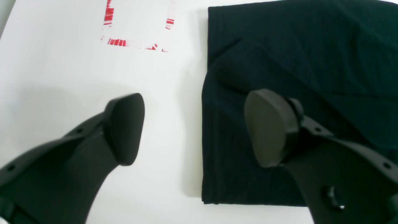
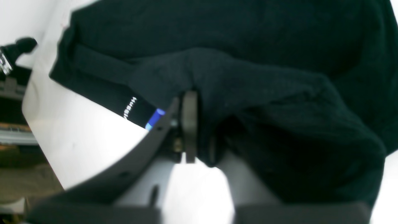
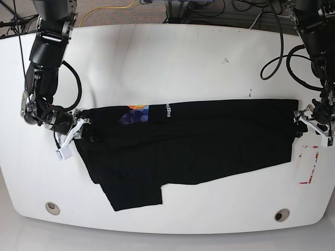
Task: Fold the T-shirt properly
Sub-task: 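Lower the right gripper to the shirt edge and grasp it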
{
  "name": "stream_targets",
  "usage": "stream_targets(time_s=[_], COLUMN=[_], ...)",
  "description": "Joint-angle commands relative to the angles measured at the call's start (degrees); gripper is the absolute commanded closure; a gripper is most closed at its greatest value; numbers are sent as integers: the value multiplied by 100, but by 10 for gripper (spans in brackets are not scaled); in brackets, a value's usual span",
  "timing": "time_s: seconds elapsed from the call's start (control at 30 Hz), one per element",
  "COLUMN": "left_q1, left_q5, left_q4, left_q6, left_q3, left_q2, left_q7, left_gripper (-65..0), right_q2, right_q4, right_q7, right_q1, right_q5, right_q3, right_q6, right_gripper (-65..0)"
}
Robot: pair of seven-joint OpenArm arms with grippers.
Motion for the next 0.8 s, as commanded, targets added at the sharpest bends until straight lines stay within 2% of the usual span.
stream_targets(time_s=[0.0,0.1,0.2,0.3,0.5,0.63,0.77], left_q1=[-116,-116,-116,-116,-107,139,254], left_q5=[-66,-66,-66,-83,-110,-110,-110], left_q4=[105,105,105,114,465,1063,1459], left_q6=[-14,-14,-23,-23,-32,-32,-32], left_q3=[-34,-34,-25,-25,-43,-52,-25], left_q2=[-127,-127,-127,-127,-127,-101,-83], left_q7=[-126,-118,-118,-100,-100,-100,-100], left_gripper=[-492,-492,-492,-492,-492,-493,-493], right_q2=[273,449,554,660,704,642,396], right_q4=[33,50,50,59,235,692,912], right_q7=[148,148,157,245,359,553,816], right_q1=[201,210,210,175,-124,-484,-634], right_q5=[151,-34,-306,-605,-1185,-1818,-2469], right_q3=[-100,-171,-162,-100,190,348,471], right_q6=[36,36,36,36,36,36,36], right_gripper=[-173,-317,-431,-495,-488,-472,-474])
